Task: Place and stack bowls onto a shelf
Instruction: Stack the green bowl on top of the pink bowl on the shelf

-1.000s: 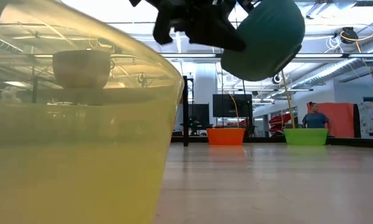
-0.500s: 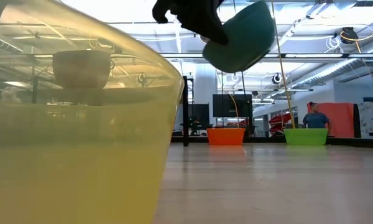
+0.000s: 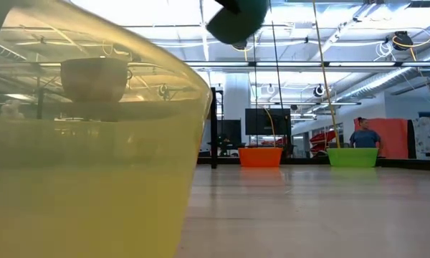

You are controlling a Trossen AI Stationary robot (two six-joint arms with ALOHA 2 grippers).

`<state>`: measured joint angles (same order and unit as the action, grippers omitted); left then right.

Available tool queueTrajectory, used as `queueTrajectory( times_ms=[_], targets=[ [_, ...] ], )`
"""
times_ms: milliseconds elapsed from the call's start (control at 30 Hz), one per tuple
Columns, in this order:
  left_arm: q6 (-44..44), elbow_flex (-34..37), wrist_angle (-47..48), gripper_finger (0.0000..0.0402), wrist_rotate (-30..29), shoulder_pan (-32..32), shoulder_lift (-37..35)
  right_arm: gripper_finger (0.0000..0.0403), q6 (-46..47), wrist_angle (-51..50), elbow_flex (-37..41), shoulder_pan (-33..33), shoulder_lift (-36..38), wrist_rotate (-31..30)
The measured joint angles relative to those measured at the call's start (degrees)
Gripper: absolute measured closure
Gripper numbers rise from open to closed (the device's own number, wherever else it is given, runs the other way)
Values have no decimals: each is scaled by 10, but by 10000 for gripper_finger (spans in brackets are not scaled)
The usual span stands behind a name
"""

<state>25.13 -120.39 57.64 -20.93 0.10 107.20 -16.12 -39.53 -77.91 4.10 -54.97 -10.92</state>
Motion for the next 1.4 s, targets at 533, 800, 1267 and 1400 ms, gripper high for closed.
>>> queueTrajectory(
  times_ms=[533,800,1267,1400],
  targets=[
    [-285,-139,275,394,-62,80,-61,282,-76,-7,0,0,34,0],
    [-373,-139,322,394,-77,104,-153,282,-102,-12,0,0,34,-30],
    [-421,-121,323,394,-157,105,-236,282,-103,-15,0,-3,34,-30],
    [-439,-54,323,395,-150,105,-273,282,-102,-15,0,-3,34,-30]
  ],
)
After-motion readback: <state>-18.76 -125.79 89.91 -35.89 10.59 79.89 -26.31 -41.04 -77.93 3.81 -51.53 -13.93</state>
